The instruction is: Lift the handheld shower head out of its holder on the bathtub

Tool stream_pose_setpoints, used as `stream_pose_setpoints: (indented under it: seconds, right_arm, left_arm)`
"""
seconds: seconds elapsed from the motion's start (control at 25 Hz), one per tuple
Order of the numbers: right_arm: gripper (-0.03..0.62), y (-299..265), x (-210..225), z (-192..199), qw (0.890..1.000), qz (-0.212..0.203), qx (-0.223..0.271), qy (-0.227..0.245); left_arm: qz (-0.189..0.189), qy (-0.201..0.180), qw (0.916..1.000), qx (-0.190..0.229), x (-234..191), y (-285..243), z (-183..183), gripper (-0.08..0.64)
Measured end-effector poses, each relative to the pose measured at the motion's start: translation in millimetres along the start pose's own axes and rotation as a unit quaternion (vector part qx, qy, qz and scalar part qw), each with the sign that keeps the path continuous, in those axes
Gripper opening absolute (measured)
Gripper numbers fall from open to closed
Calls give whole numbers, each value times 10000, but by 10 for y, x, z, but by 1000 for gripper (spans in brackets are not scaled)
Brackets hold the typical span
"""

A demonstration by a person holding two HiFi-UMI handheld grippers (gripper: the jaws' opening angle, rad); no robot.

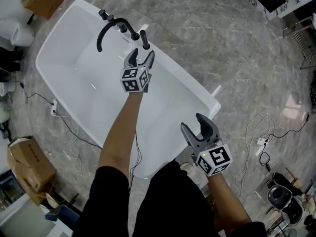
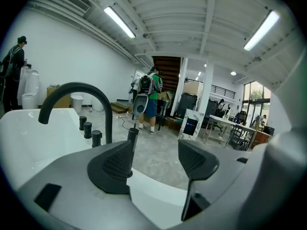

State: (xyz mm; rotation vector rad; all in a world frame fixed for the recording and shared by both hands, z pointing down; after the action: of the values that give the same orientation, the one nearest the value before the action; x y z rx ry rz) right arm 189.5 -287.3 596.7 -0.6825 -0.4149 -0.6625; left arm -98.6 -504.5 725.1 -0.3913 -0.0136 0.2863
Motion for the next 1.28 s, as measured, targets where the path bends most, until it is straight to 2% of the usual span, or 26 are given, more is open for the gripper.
stream_pose_setpoints:
  seconds: [0.2,0.6,0.8,1.04,1.28]
  right_arm:
    - [232,-77,-2,32,9998,-57,-163,70]
    - [232,-259,-22,158,9993,-163,-336,-46]
    - [232,-304,9,250,9991,-97,-380,-134]
    - [232,-266,79,375,9987,26,-440,-252]
    - [232,-196,147,383,9987,125,-351,-355]
  left_arm:
    - [-88,309,9995,-4,-168,-173,79,284]
    - [-91,-57,9986,-525,-477,-510,318,284]
    - [11,-263,9975,-651,-540,-704,361,284]
    - [-54,-391,9965,-738,-548,-888,321,284]
    - [23,-466,9924,-1137,-549,-1014,397,284]
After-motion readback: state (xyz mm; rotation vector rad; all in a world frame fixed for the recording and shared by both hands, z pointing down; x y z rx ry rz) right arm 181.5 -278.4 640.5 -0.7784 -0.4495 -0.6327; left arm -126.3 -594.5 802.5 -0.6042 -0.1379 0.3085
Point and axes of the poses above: the fingertips, and each gripper's own axes: y backward along the fingers, x to its right, z out of its underside, the point moved 9 cm from there along y, backward along the fingers, and after that the axes turned 12 degrees about -y, right-handed, at the moved point
